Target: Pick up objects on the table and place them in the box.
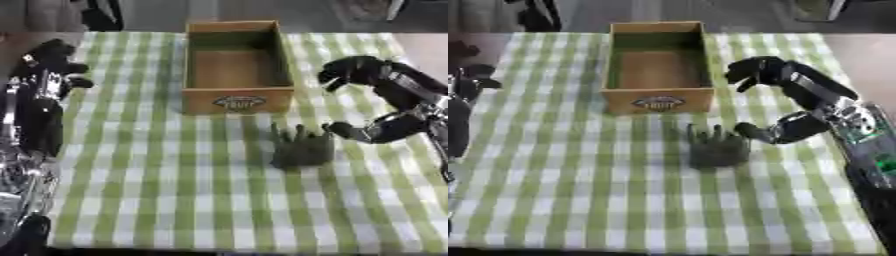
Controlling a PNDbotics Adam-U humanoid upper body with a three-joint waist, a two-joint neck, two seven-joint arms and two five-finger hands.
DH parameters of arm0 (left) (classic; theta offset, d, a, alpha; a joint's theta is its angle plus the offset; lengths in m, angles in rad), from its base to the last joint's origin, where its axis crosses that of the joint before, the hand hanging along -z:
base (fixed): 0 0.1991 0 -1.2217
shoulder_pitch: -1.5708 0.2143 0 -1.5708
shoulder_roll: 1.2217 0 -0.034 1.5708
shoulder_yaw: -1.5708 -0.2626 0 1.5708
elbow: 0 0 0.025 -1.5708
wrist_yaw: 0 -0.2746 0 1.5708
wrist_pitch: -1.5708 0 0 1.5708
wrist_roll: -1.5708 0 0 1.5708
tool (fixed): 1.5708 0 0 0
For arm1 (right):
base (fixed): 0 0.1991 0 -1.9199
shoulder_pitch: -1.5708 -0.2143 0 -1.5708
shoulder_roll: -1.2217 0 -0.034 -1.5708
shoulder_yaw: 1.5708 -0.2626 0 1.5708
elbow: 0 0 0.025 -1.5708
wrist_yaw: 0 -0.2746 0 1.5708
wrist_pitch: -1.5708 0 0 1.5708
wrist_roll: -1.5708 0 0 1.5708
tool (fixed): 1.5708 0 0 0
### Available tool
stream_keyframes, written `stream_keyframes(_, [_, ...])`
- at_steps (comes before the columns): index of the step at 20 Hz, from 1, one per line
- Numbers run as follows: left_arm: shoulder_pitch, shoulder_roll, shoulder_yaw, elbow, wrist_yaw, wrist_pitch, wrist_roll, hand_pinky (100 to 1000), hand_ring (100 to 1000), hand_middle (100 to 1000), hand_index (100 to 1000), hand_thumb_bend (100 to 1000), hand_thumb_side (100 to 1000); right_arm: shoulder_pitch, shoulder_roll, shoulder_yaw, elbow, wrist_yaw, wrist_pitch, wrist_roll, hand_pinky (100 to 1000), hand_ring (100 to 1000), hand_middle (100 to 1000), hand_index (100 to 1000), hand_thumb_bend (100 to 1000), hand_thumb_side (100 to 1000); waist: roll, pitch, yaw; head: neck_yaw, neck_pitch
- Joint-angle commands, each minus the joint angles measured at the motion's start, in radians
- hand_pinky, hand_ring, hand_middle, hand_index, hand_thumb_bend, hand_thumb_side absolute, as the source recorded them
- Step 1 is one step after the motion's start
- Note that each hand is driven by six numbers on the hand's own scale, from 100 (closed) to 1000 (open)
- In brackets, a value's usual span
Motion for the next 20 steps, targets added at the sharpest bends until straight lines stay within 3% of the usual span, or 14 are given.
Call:
stream_keyframes(1, [-0.009, 0.005, -0.003, -0.012, -0.001, 0.000, -0.005, 551, 619, 686, 756, 393, 450, -0.020, -0.033, 0.011, 0.012, 0.023, -0.010, 0.017, 722, 807, 778, 906, 415, 119, 0.000, -0.014, 0.002, -0.002, 0.002])
stream_keyframes(20, [-0.012, 0.003, -0.006, -0.013, 0.001, 0.000, -0.008, 552, 619, 687, 756, 384, 457, -0.062, -0.014, 0.078, 0.127, 0.179, -0.056, 0.063, 726, 808, 774, 903, 418, 158, -0.001, -0.014, 0.008, -0.006, 0.002])
